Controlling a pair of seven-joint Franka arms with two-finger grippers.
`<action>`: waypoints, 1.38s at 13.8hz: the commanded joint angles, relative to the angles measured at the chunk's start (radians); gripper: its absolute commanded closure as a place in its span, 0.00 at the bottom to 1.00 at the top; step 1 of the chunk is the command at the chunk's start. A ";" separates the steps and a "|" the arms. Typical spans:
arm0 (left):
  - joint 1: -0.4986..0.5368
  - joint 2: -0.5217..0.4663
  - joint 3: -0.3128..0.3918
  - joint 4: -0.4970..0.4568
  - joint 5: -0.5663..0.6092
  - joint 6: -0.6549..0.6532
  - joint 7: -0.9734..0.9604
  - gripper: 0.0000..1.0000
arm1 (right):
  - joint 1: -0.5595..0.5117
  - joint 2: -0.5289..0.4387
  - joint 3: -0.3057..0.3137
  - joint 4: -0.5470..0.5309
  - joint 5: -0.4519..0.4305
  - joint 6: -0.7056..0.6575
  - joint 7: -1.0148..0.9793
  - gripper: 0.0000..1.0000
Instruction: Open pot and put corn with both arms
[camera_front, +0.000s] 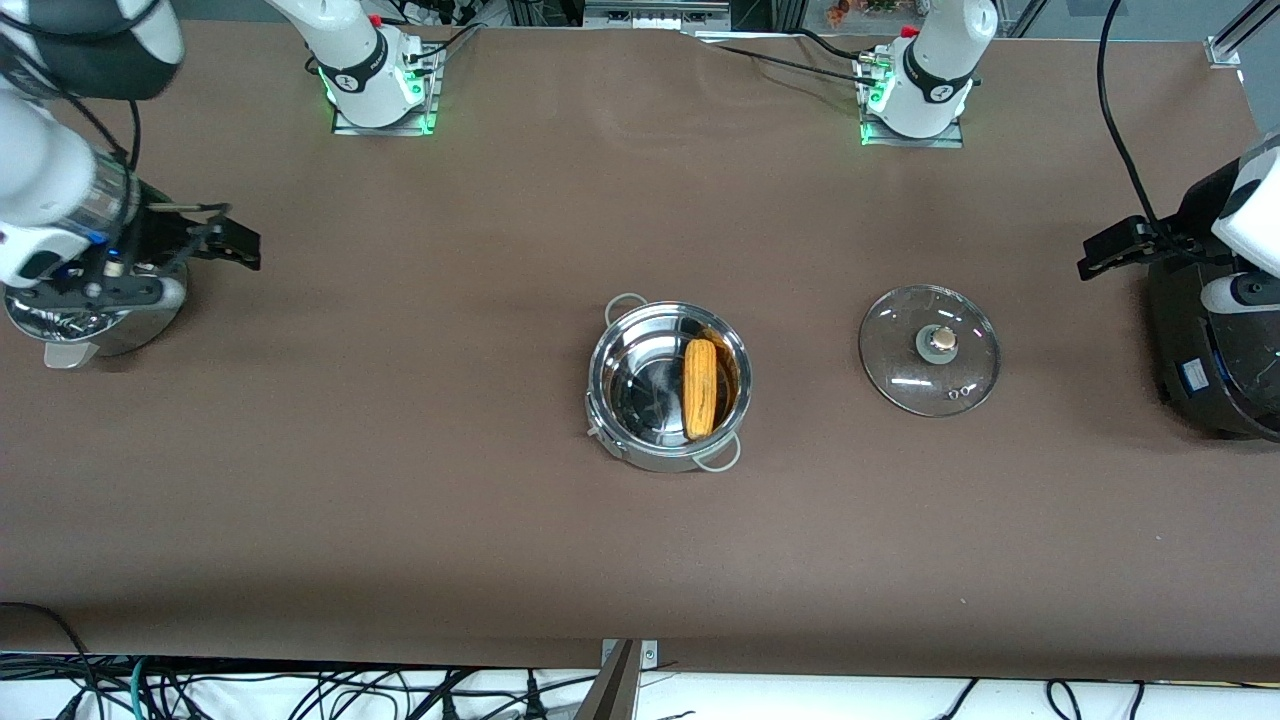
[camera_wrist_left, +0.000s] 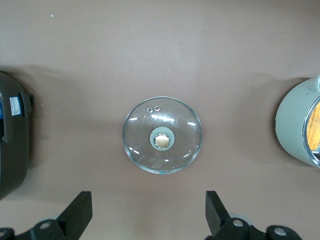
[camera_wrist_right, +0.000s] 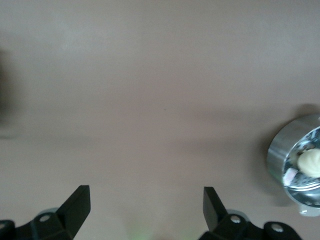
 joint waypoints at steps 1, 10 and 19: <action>0.003 -0.004 -0.006 0.009 0.014 -0.020 0.003 0.00 | -0.112 -0.068 0.025 -0.052 0.042 0.049 -0.007 0.00; -0.005 -0.002 -0.006 0.009 0.014 -0.019 0.003 0.00 | -0.091 -0.056 0.056 0.026 -0.035 -0.071 0.001 0.00; 0.002 -0.006 -0.006 0.011 0.014 -0.022 0.007 0.00 | -0.078 -0.034 0.025 0.049 -0.050 -0.082 0.006 0.00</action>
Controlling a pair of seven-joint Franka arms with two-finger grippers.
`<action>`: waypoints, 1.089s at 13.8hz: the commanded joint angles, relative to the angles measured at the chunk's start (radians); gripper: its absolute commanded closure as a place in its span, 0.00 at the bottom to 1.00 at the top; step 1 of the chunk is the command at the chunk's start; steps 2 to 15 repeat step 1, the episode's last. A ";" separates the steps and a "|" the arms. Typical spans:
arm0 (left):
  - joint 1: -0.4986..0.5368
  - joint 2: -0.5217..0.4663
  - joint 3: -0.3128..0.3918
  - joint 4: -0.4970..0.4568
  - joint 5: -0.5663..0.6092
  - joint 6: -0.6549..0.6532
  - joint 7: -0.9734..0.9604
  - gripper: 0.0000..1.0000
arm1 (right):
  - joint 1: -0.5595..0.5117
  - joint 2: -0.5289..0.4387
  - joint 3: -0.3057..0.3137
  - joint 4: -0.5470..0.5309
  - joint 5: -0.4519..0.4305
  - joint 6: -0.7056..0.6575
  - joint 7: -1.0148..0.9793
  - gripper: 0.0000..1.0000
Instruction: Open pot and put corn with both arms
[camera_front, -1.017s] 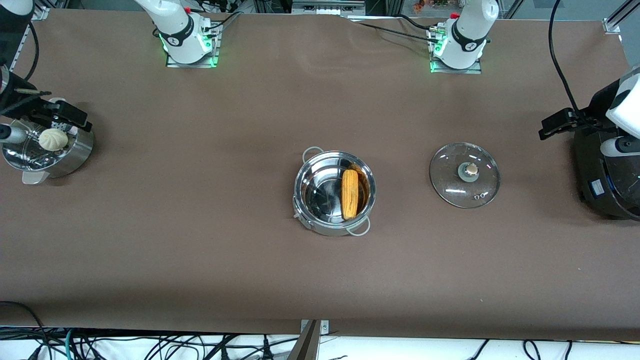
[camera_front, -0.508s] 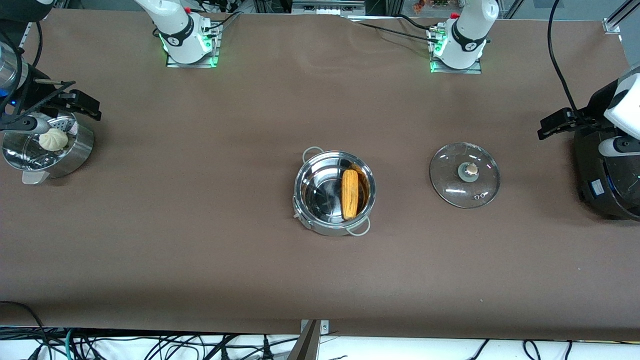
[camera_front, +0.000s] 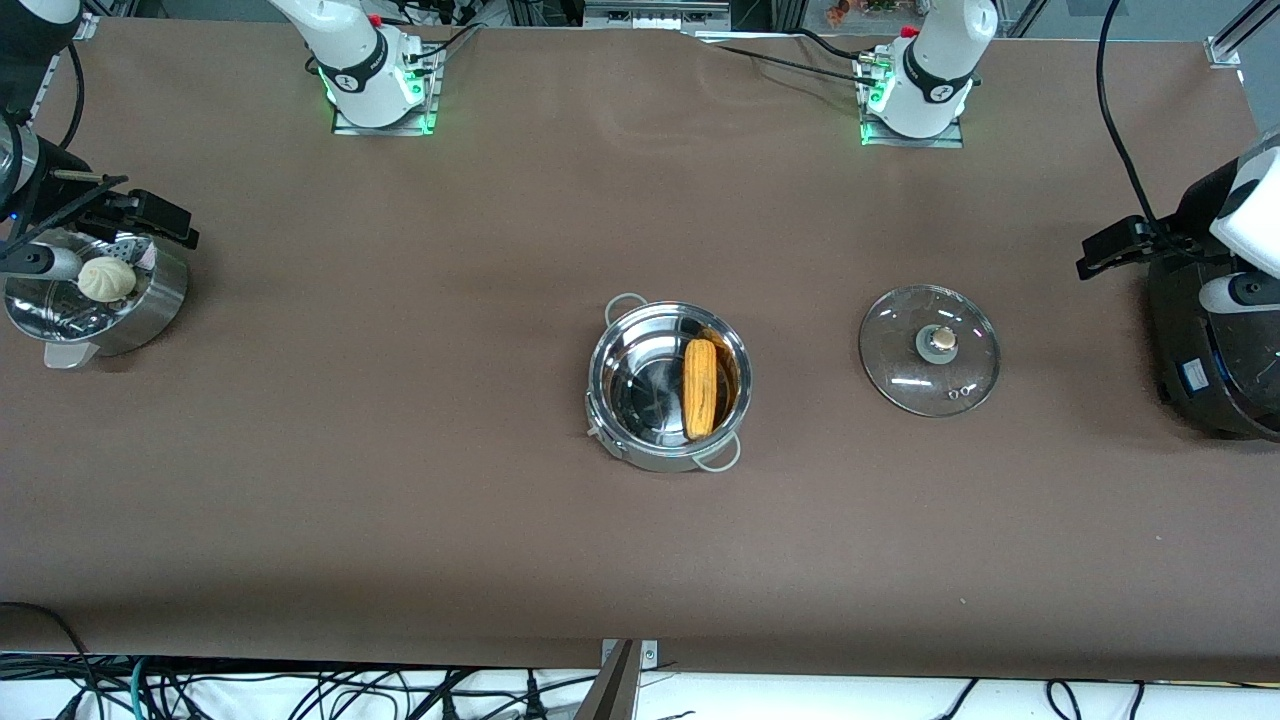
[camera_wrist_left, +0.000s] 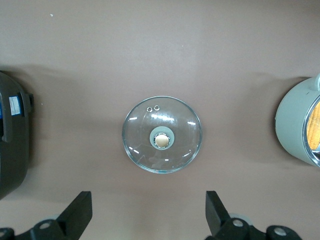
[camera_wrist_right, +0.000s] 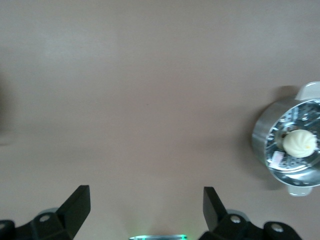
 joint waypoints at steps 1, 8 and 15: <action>0.003 -0.006 -0.006 0.012 0.014 -0.022 0.007 0.00 | 0.003 0.009 0.004 0.028 -0.021 -0.024 0.007 0.00; 0.003 -0.006 -0.006 0.012 0.014 -0.022 0.007 0.00 | 0.003 0.009 0.004 0.028 -0.021 -0.024 0.007 0.00; 0.003 -0.006 -0.006 0.012 0.014 -0.022 0.007 0.00 | 0.003 0.009 0.004 0.028 -0.021 -0.024 0.007 0.00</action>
